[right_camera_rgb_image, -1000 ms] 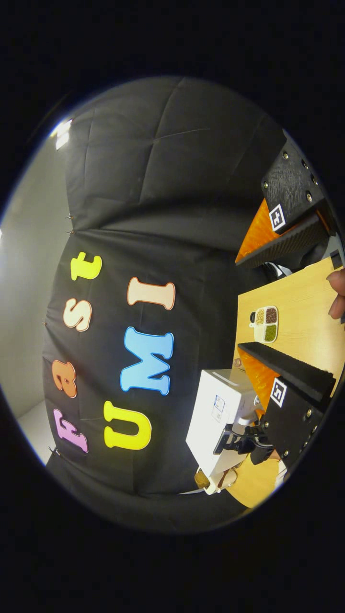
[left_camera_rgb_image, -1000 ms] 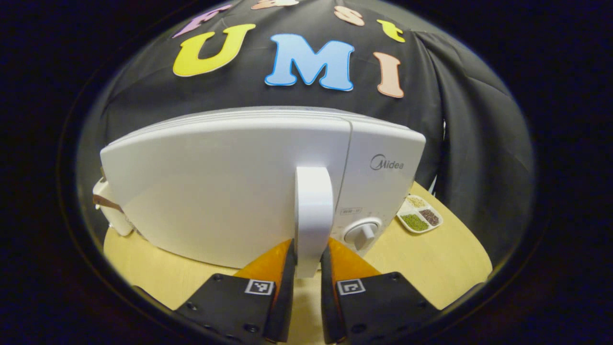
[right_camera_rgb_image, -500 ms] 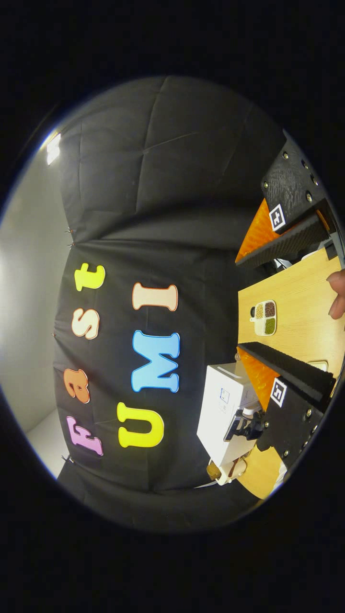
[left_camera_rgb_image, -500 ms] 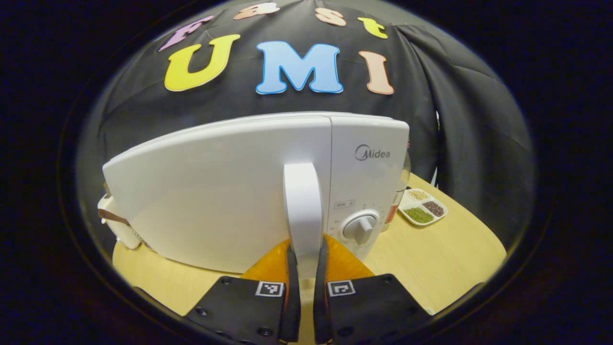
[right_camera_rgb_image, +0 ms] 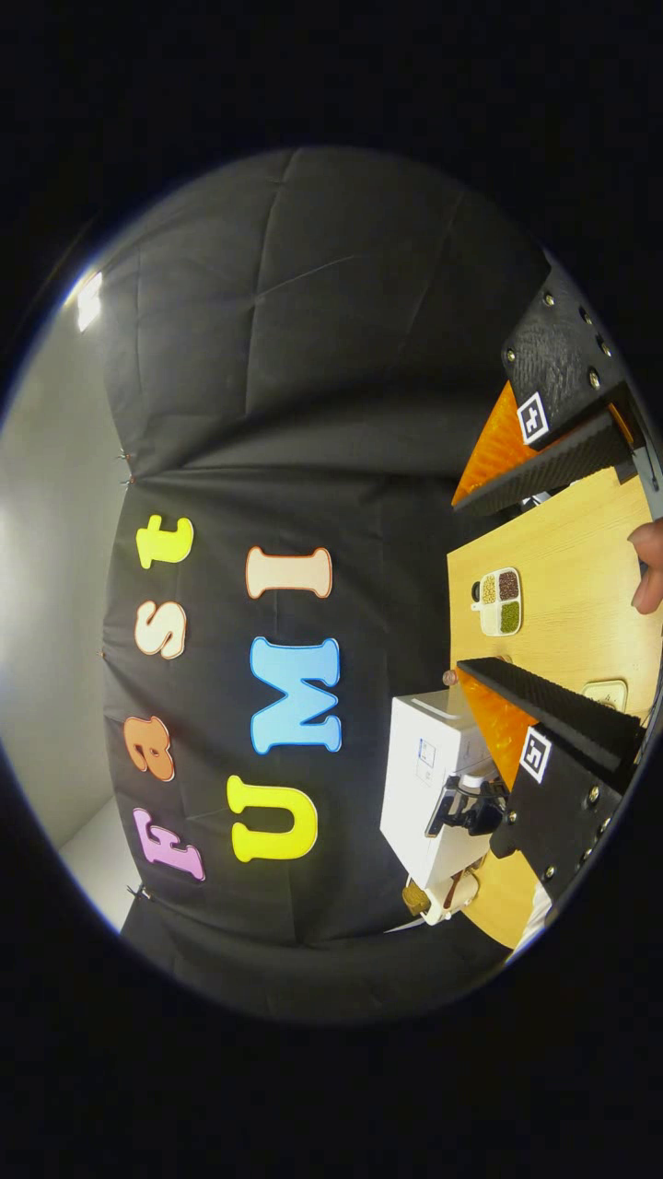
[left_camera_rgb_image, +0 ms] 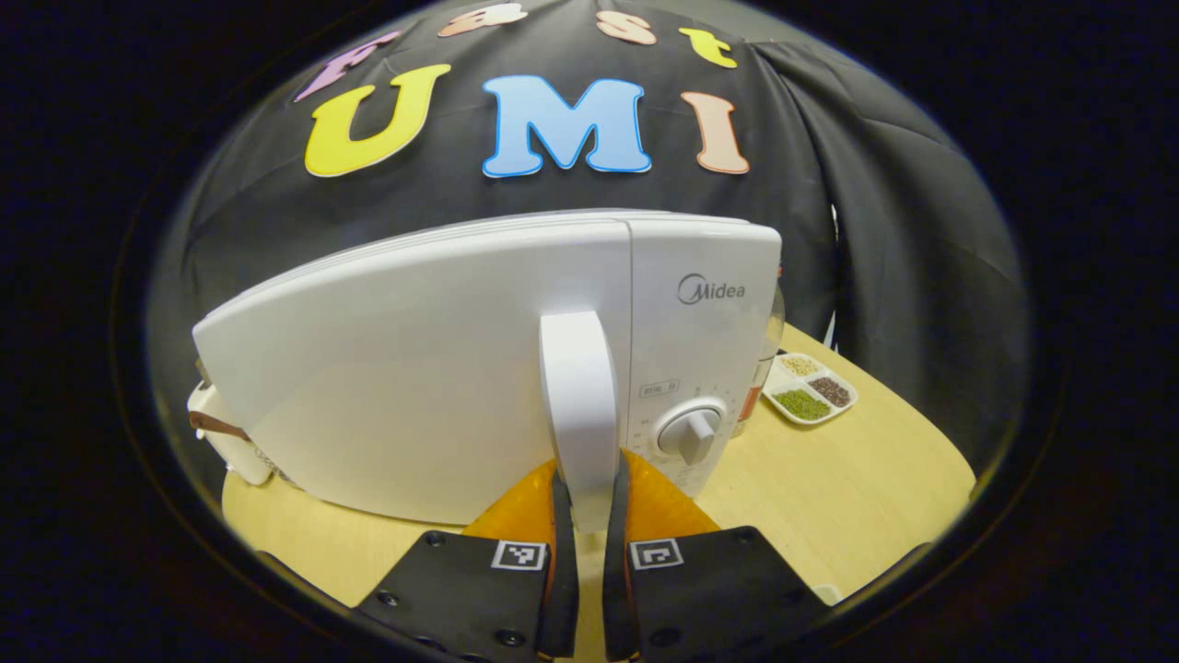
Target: Open the microwave oven with the left hand, put the food in, and close the microwave oven.
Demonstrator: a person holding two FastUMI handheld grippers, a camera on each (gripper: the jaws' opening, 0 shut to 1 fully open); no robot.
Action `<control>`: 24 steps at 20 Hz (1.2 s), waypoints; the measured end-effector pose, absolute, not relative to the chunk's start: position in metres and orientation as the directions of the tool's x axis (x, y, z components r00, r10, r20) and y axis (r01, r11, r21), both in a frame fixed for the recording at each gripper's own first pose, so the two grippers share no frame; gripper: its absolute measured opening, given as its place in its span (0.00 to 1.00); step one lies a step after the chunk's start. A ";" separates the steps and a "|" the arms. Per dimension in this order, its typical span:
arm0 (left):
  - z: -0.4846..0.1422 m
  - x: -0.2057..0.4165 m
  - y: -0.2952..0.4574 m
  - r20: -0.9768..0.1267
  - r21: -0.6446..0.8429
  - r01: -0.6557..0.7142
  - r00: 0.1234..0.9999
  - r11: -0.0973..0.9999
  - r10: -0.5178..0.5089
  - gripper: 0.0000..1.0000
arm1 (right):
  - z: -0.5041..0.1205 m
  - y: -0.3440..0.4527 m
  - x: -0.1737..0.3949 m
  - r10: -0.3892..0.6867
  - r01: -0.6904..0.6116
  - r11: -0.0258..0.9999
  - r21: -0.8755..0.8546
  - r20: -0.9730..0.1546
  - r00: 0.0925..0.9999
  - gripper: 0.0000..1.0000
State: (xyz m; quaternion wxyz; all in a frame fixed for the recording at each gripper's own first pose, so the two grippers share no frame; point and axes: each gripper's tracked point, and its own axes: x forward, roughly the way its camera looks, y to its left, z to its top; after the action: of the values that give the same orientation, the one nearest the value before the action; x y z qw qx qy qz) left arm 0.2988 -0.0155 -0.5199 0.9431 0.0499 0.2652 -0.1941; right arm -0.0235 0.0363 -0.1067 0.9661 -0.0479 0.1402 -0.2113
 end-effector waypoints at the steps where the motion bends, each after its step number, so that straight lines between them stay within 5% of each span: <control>1: -0.520 0.299 -0.017 -0.521 -0.009 0.398 0.782 0.918 -0.344 0.19 | -0.108 0.038 -0.022 -0.418 0.390 0.908 -0.152 -0.254 0.873 0.95; 10: -0.513 0.201 0.040 -0.496 0.080 0.417 0.805 0.905 -0.327 0.17 | -0.121 0.055 -0.015 -0.315 0.301 0.949 -0.094 -0.269 0.910 0.95; 24: -0.514 0.100 0.190 -0.594 0.120 0.225 0.797 0.967 -0.111 0.18 | -0.170 0.094 -0.054 -0.193 0.187 0.981 -0.052 -0.341 0.920 0.95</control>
State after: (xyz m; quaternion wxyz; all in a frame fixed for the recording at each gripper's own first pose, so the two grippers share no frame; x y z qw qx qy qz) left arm 0.1005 0.1900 -0.5141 0.9434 0.0925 0.3059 -0.0890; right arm -0.0538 0.0941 -0.1697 0.9798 -0.0092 0.1747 -0.0969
